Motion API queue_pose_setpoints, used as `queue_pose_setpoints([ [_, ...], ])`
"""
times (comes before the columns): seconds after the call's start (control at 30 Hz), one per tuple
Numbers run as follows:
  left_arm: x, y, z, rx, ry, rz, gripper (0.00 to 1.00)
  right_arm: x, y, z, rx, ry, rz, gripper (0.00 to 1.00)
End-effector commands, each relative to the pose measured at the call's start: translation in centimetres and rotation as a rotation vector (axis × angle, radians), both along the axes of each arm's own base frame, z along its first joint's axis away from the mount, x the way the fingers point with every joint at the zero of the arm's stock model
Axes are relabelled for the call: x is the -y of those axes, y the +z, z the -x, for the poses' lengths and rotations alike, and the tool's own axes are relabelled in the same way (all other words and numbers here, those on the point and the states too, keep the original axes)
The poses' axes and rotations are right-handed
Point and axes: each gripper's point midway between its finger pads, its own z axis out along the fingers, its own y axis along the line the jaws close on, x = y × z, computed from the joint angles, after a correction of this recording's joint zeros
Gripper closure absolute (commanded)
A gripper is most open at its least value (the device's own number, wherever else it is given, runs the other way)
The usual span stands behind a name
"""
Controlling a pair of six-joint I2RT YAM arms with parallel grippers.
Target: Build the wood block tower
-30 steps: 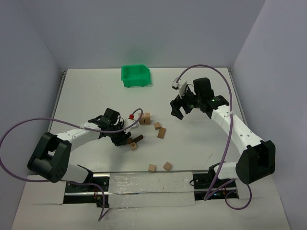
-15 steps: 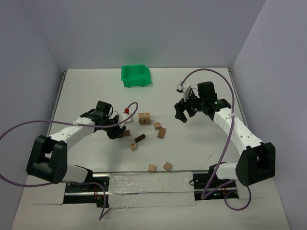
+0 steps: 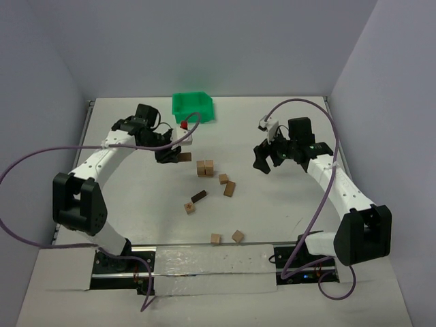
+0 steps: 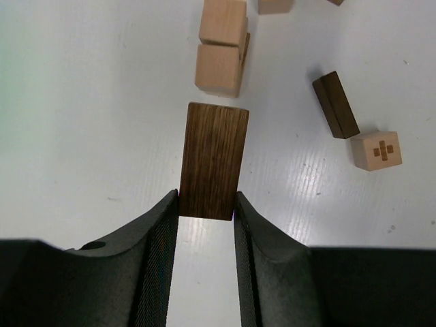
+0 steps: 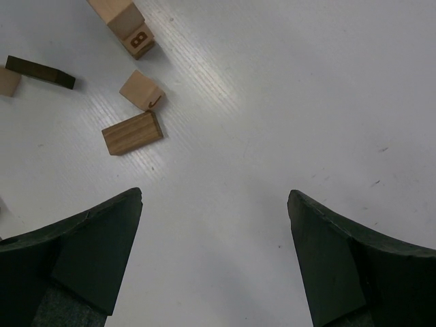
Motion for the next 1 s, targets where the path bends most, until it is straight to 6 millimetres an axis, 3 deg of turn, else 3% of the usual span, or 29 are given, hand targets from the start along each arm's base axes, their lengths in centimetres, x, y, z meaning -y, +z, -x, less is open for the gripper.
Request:
queue_pose_setpoints([
  [0.0, 2.0, 1.4, -0.2, -0.04, -0.089, 0.062, 1.0, -0.2, 1.3, -0.6, 0.047, -0.003, -0.046, 0.06],
  [0.1, 3.6, 2.2, -1.1, -0.038, -0.115, 0.074, 0.99, -0.1, 1.3, -0.9, 0.046, -0.01, -0.053, 0.06],
  [0.3, 6.1, 1.7, -1.2, -0.042, -0.179, 0.069, 0.99, -0.2, 1.3, -1.0, 0.046, -0.009, -0.064, 0.06],
  [0.53, 7.3, 0.6, -1.2, -0.069, -0.235, 0.06, 0.99, -0.1, 1.9, -1.1, 0.07, -0.017, -0.071, 0.05],
  [0.97, 8.9, -1.6, -1.8, -0.102, -0.234, 0.046, 0.88, -0.3, 2.1, -1.0, 0.068, -0.012, -0.081, 0.05],
])
